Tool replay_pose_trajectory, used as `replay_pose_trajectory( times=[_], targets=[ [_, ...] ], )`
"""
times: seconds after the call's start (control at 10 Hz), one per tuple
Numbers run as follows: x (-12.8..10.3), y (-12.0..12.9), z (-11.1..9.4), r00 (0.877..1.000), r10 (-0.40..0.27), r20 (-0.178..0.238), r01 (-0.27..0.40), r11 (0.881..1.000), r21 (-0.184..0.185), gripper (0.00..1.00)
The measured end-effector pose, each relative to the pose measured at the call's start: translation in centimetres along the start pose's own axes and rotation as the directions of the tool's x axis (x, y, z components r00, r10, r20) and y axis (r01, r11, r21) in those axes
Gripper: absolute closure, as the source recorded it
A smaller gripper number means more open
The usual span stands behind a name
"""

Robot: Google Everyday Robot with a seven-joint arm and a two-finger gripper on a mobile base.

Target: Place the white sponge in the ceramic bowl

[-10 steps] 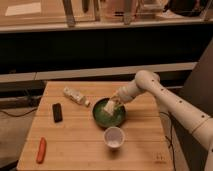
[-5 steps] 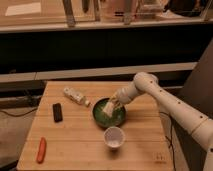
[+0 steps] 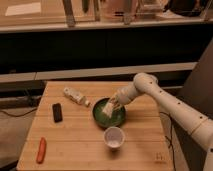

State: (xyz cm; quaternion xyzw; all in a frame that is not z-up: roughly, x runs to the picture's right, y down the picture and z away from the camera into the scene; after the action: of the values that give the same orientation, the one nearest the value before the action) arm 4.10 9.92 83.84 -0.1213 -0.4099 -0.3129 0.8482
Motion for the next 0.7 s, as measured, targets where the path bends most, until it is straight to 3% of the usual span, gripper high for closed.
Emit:
replay_pose_trajectory(
  times=[0.3,0.7],
  targets=[
    [-0.01,0.09,-0.03,1.000,-0.005,0.008,0.005,1.000,-0.005,0.95],
    [-0.29,-0.16,0.22,0.999,-0.021,0.037,0.021,1.000,-0.022,0.57]
  ],
)
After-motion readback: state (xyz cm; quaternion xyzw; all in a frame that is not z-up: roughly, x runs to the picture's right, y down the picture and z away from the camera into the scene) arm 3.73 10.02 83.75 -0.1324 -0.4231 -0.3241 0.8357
